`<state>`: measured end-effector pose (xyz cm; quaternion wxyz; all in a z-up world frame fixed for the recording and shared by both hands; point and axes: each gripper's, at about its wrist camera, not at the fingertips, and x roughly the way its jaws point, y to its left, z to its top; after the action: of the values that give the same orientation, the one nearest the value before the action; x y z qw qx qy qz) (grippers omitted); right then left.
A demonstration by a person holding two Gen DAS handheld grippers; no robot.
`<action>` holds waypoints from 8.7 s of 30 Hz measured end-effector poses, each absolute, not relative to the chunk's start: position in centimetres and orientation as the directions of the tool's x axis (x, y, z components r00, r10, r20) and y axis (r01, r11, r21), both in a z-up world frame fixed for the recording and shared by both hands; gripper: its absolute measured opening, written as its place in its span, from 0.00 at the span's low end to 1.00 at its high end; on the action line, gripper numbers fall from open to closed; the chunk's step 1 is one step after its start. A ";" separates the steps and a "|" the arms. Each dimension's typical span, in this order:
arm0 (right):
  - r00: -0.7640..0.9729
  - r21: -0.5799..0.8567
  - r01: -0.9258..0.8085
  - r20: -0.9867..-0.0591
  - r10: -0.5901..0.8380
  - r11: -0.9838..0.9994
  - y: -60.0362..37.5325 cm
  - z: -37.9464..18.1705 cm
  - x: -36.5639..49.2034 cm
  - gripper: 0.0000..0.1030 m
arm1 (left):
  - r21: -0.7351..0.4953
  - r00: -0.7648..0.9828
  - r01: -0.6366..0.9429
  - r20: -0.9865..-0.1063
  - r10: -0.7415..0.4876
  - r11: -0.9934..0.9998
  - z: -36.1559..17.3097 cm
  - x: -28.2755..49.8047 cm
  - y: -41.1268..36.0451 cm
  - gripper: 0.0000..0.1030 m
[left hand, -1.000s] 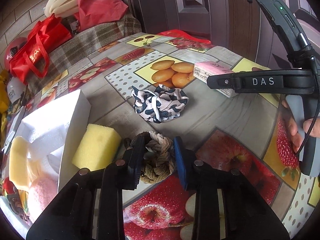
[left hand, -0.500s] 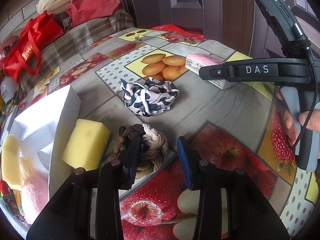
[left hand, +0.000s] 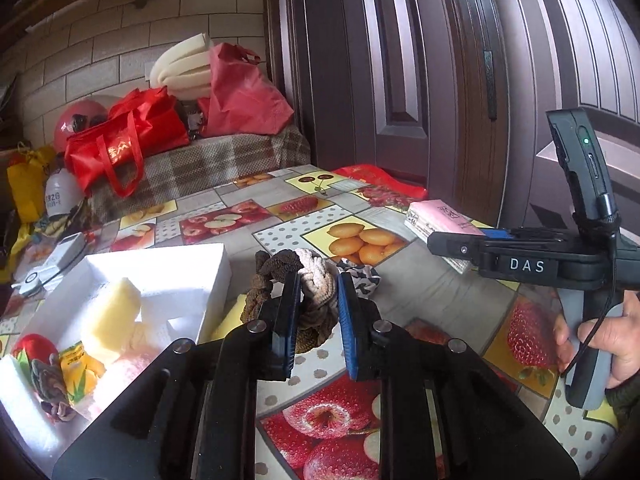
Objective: Organize soft objects
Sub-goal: 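Carry the pink tissue pack and rope ball with both grippers toward the white box, then open the right gripper to drop the tissue pack while the left gripper drops the rope ball, then withdraw both grippers from the box toward the remaining objects, then grasp the black-and-white scrunchie with the right gripper while the left gripper grasps a yellow sponge, then carry the scrunchie and yellow sponge with both grippers over the white box, then open the left gripper to drop the sponge while the right gripper drops the scrunchie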
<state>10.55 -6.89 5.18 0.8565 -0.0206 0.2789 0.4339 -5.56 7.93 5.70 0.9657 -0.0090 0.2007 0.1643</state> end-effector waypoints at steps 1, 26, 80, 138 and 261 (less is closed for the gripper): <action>0.472 0.193 -0.765 -0.481 0.739 0.614 -6.9 5.4 9.7 0.50 | 0.041 0.863 -0.332 -0.390 0.321 0.942 5.8 -5.8 8.2 0.17; 0.477 -0.001 -0.856 -0.388 0.788 0.517 -1.1 6.0 0.1 0.50 | 0.058 0.825 -0.492 -0.288 0.487 0.869 6.2 -12.5 11.1 0.17; 0.338 -0.170 -0.941 -0.552 0.762 0.294 15.1 4.0 -6.4 1.00 | -0.062 0.651 -0.745 -0.282 0.704 0.664 5.7 -19.1 25.8 1.00; 0.335 0.103 -0.811 -0.725 0.602 0.576 4.1 1.7 13.6 0.55 | 0.018 0.711 -0.309 -0.660 0.244 0.951 2.7 -4.7 12.1 1.00; 0.226 0.115 -0.940 -0.496 0.839 0.321 14.3 6.7 -5.9 0.85 | -0.094 0.450 -0.885 -0.434 0.781 0.457 7.9 -22.0 26.5 1.00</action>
<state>-5.88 14.26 6.72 0.7759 -0.1046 0.2422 0.5731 -22.00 26.50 7.91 0.8370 -0.1554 0.1668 0.4974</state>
